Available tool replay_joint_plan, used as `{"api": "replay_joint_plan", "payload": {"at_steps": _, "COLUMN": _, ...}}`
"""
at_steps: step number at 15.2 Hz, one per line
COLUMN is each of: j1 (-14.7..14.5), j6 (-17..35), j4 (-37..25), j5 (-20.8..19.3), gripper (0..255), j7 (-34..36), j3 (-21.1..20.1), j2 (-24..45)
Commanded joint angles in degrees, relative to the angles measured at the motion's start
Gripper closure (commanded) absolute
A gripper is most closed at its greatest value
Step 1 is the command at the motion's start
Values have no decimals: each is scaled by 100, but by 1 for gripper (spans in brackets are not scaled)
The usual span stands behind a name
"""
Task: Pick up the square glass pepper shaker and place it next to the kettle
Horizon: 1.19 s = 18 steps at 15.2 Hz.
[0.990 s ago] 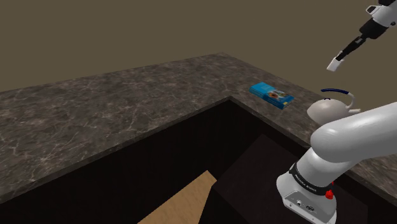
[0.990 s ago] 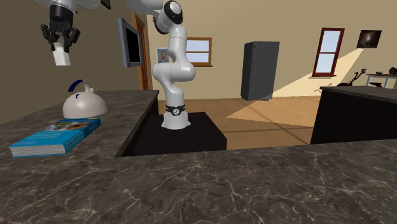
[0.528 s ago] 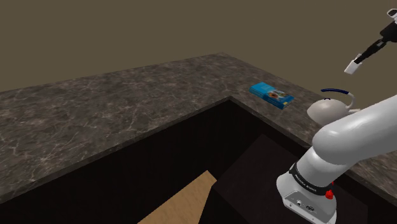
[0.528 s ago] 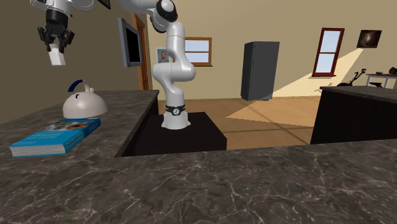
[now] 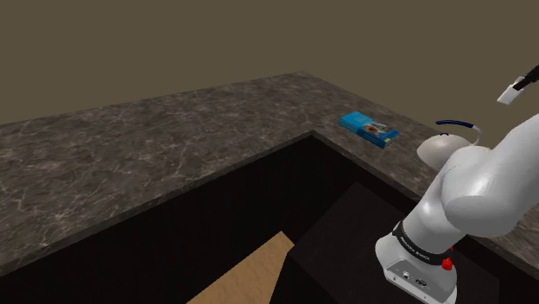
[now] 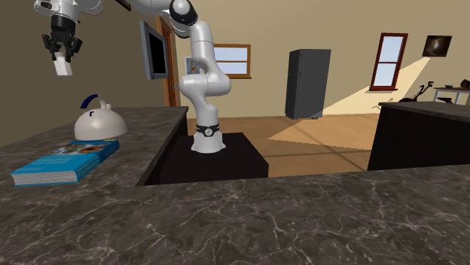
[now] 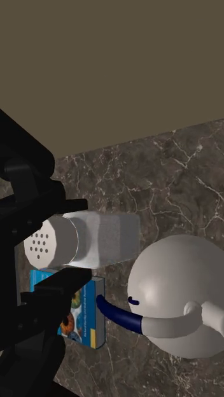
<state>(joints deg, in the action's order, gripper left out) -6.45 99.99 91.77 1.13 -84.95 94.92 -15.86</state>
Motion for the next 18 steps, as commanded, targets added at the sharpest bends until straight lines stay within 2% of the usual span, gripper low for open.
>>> {"api": "replay_joint_plan", "payload": {"at_steps": 1, "j1": -905, "j6": -157, "j4": -486, "j5": -441, "gripper": 255, "j7": 53, "j3": 804, "j2": -458}}
{"api": "replay_joint_plan", "payload": {"at_steps": 4, "j1": -1728, "j6": -512, "j4": -1340, "j5": -1037, "gripper": 255, "j7": 121, "j3": 1377, "j2": -1147}}
{"api": "replay_joint_plan", "payload": {"at_steps": 11, "j1": -1441, "j6": 58, "j4": -654, "j5": -991, "gripper": 255, "j7": 21, "j3": 1313, "j2": -1097}}
{"api": "replay_joint_plan", "payload": {"at_steps": 18, "j1": -1287, "j6": 585, "j4": -84, "j5": -1013, "gripper": 255, "j7": -48, "j3": 1321, "j2": -1119}}
